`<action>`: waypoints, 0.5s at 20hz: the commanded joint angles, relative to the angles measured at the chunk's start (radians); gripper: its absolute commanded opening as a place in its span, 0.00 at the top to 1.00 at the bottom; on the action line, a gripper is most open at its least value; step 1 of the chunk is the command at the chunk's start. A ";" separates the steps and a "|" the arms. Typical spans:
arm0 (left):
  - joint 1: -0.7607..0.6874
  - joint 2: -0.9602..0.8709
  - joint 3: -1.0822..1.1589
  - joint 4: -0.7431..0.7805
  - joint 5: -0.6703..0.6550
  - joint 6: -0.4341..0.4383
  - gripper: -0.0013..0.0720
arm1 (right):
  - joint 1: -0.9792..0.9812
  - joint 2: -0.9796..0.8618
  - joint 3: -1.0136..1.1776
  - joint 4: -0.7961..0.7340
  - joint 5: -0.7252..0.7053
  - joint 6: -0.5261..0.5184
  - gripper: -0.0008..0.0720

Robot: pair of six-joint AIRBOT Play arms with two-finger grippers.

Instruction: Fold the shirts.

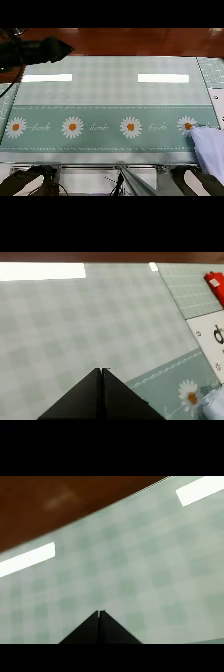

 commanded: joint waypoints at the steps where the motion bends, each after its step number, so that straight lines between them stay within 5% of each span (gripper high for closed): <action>1: -0.105 -0.047 0.011 0.383 -0.079 -0.200 0.95 | 0.388 -0.209 -0.031 -0.419 0.053 0.152 0.96; 3: -0.111 -0.048 -0.094 0.518 -0.082 -0.276 0.95 | 0.422 -0.331 -0.050 -0.495 0.102 0.176 0.96; 10: -0.052 -0.063 -0.161 0.553 -0.064 -0.276 0.95 | 0.420 -0.414 -0.050 -0.492 0.130 0.201 0.96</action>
